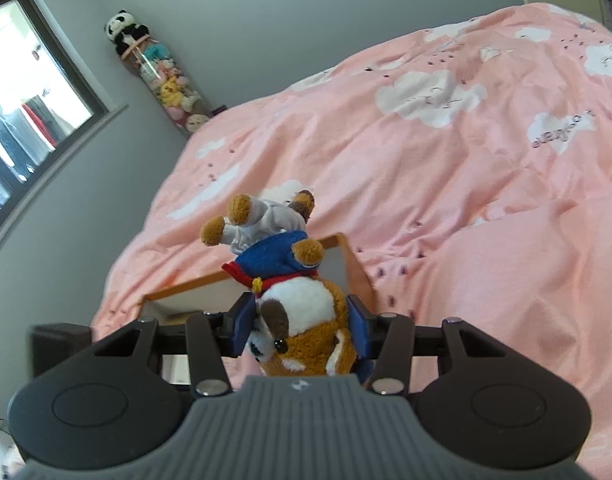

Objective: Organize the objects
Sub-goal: 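Carry the white plush into the box with the left tool while the right tool carries the dog plush, then lower and release the white plush with the left tool while the right tool releases the dog plush, then withdraw both tools from the box and move them to the tape measure and orange toy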

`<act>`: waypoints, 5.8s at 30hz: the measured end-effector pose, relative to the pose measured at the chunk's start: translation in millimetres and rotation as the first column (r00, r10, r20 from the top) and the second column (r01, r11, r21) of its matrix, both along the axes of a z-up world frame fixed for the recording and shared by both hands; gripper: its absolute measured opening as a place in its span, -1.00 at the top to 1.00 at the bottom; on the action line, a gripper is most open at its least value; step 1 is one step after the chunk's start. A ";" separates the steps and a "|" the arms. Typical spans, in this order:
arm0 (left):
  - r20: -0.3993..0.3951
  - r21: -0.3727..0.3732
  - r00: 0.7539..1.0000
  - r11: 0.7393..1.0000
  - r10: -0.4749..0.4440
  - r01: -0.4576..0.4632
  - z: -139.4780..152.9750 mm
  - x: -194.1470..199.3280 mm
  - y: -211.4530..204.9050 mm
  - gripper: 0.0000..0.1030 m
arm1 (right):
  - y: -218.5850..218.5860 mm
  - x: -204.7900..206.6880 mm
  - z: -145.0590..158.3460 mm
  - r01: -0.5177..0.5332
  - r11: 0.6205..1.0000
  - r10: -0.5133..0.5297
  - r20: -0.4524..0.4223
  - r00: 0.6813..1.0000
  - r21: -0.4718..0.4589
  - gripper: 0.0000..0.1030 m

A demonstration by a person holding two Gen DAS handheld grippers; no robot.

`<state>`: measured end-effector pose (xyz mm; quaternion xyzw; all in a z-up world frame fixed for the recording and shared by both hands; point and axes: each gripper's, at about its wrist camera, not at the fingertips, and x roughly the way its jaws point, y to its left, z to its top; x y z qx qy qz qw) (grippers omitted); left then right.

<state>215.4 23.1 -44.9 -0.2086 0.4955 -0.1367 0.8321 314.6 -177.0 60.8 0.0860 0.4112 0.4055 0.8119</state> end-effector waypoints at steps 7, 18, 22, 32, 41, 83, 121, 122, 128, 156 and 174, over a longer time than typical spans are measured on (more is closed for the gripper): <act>0.011 -0.048 1.000 0.999 -0.005 0.006 -13.2 10.8 -10.2 0.28 | 14.2 -1.8 6.7 0.007 0.999 -0.005 0.055 0.998 -0.037 0.02; -0.099 -0.111 0.992 0.990 0.080 -0.091 -22.6 15.4 1.0 0.40 | 30.8 5.3 -5.2 -0.005 0.999 0.006 0.017 1.000 -0.040 0.02; -0.104 -0.103 0.989 0.988 0.103 -0.114 -14.7 6.4 6.9 0.73 | 37.0 4.7 -6.7 -0.029 1.000 0.030 -0.037 0.999 0.009 0.01; -0.042 -0.089 0.992 0.988 0.120 -0.123 4.6 -3.3 33.8 0.68 | 64.0 20.9 -32.2 0.002 0.994 -0.010 -0.076 0.997 -0.108 0.02; -0.016 -0.051 0.983 0.981 0.185 -0.186 13.7 -17.6 45.9 0.68 | 101.3 15.6 -52.3 -0.040 0.924 0.065 0.053 0.996 -0.380 0.00; 0.009 -0.048 0.963 0.962 0.268 -0.267 2.5 20.2 67.2 0.68 | 160.8 23.5 -76.7 -0.182 0.809 0.299 0.126 0.946 -0.559 0.90; 0.263 0.175 0.959 0.973 0.102 -0.152 69.9 -107.1 -31.8 0.24 | -12.7 -131.5 -8.8 -0.098 0.957 0.175 0.273 0.946 -0.274 0.45; 0.252 0.177 0.963 0.973 0.098 -0.146 68.0 -110.8 -33.0 0.24 | -16.9 -136.3 -11.8 -0.097 0.955 0.175 0.267 0.948 -0.280 0.45; 0.202 0.208 0.974 0.968 0.102 -0.144 47.5 -129.6 -37.4 0.09 | -35.8 -157.0 -40.1 -0.106 0.940 0.176 0.195 0.965 -0.324 0.19; -0.072 0.237 0.990 0.966 0.118 -0.098 -22.1 -145.3 -41.2 -0.17 | -35.8 -172.3 -128.3 -0.203 0.823 0.218 -0.035 0.975 -0.531 -0.34; -0.074 0.233 0.991 0.968 0.112 -0.092 -21.7 -144.7 -42.5 -0.17 | -19.7 -179.9 -137.6 -0.304 0.797 0.325 -0.055 0.944 -0.523 -0.07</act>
